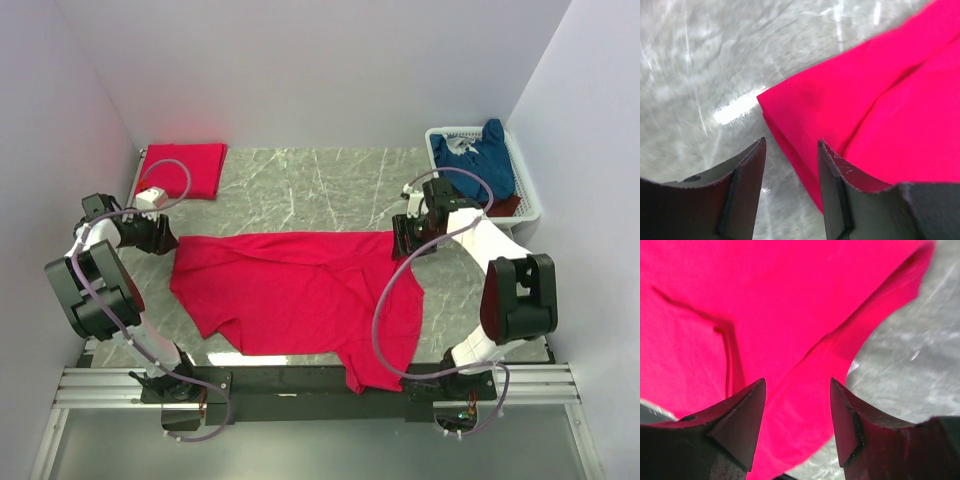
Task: Fold and stack the t-shirts
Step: Fold the tshirt
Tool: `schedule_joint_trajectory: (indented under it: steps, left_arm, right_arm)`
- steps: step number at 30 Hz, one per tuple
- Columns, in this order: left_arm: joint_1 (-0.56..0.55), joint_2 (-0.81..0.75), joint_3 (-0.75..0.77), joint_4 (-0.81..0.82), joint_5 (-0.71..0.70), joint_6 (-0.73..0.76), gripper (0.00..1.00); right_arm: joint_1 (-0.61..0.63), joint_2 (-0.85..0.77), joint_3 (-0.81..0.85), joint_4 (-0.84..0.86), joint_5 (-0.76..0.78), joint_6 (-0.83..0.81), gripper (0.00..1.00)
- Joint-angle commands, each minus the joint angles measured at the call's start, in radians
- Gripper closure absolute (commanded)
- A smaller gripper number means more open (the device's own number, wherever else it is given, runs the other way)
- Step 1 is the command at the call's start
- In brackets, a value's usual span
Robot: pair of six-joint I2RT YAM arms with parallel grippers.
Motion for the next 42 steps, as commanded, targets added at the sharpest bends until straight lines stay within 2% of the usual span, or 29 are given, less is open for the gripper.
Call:
schedule_joint_trajectory:
  steps: [1,10,21,31,37,42]
  left_arm:
    - [0.001,0.050,0.035,0.072,-0.041,-0.264,0.50]
    - [0.006,0.196,0.169,-0.015,-0.038,-0.401,0.50]
    - [0.004,0.274,0.200,-0.017,0.007,-0.457,0.52]
    - [0.000,0.281,0.187,-0.012,0.043,-0.460,0.56]
    - [0.000,0.244,0.184,-0.003,0.037,-0.474,0.56]
    - [-0.006,0.274,0.206,-0.032,0.022,-0.470,0.57]
  right_arm:
    - [-0.018,0.052,0.070,0.085,0.037,0.074,0.39]
    - [-0.052,0.205,0.159,0.097,-0.025,0.115,0.40]
    - [-0.066,0.265,0.191,0.094,-0.092,0.117,0.52]
    - [-0.069,0.298,0.211,0.082,-0.118,0.124,0.54]
    - [-0.069,0.287,0.195,0.077,-0.117,0.115,0.55]
    - [-0.072,0.292,0.192,0.072,-0.114,0.109,0.55]
